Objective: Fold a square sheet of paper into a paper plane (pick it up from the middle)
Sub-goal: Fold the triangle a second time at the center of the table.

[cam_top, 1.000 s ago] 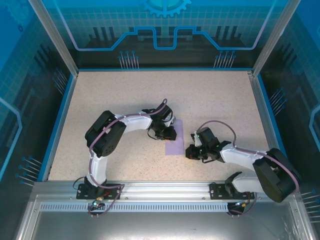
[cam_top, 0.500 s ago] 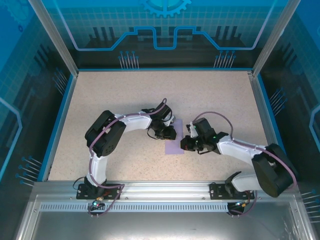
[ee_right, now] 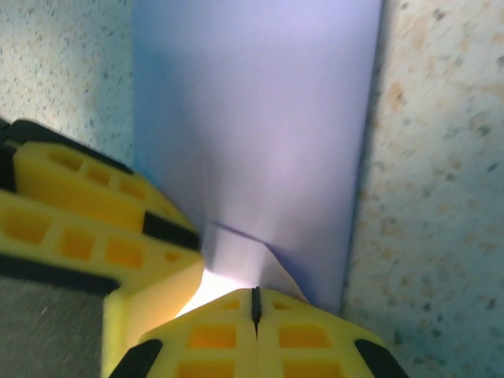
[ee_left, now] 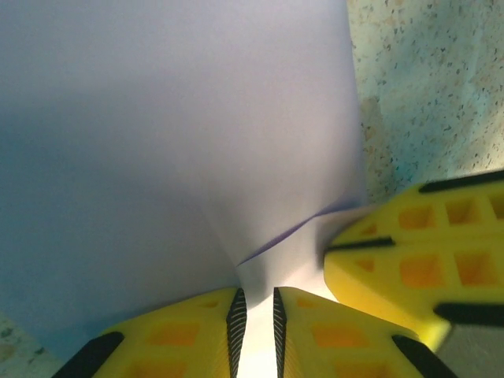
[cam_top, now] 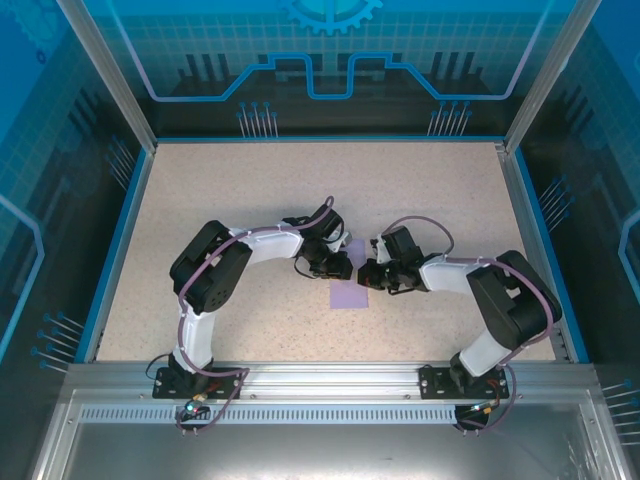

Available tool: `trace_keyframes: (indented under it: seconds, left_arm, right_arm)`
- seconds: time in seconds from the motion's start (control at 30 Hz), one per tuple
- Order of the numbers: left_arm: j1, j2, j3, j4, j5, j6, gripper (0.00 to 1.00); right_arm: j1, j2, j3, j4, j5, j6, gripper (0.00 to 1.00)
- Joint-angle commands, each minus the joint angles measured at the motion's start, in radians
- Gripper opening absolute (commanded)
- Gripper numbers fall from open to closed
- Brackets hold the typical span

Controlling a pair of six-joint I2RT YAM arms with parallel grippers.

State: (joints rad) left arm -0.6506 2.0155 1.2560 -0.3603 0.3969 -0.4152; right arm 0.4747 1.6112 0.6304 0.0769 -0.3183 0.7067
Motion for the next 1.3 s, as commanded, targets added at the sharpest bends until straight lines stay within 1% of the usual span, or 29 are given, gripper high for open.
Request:
trace_keyframes:
  seconds: [0.0,0.17,0.3,0.43,0.6,0.77,0.87,0.93,1.1,1.17,1.27]
  left_arm:
    - [0.016,0.034,-0.023,-0.028,-0.047,0.03,0.22]
    - [0.015,0.035,-0.03,-0.025,-0.049,0.032,0.22]
    - [0.016,0.034,-0.028,-0.026,-0.049,0.032,0.22]
    - [0.017,0.022,-0.022,-0.022,-0.04,0.024,0.24]
    - [0.017,-0.017,0.006,-0.036,-0.039,0.014,0.27]
    - [0.017,-0.05,0.035,-0.081,-0.075,0.031,0.3]
    - [0.018,-0.074,0.041,-0.11,-0.124,0.035,0.32]
    - [0.018,-0.087,0.051,-0.133,-0.155,0.038,0.36]
    - [0.016,-0.132,0.035,-0.149,-0.198,0.006,0.4]
    - [0.013,-0.148,0.021,-0.144,-0.203,-0.011,0.42]
    - [0.004,-0.171,-0.015,-0.089,-0.184,-0.048,0.43]
  right_arm:
    - [-0.024,0.027,0.021,0.023,0.014,-0.015,0.0]
    - [-0.06,0.039,-0.001,-0.004,0.04,0.006,0.0]
    - [-0.068,0.007,-0.022,-0.037,0.079,0.031,0.0]
    - [-0.071,0.002,-0.034,-0.057,0.076,0.039,0.0]
    - [-0.072,0.002,-0.052,-0.041,0.066,0.051,0.0]
    - [-0.073,-0.005,-0.052,-0.043,0.056,0.054,0.0]
    - [-0.073,-0.004,-0.054,-0.042,0.048,0.05,0.0]
    - [-0.073,-0.003,-0.057,-0.037,0.041,0.051,0.0]
    - [-0.071,-0.001,-0.062,-0.018,0.029,0.056,0.0]
    - [-0.072,-0.002,-0.064,-0.013,0.025,0.057,0.0]
    - [-0.072,-0.001,-0.065,-0.001,0.016,0.063,0.0]
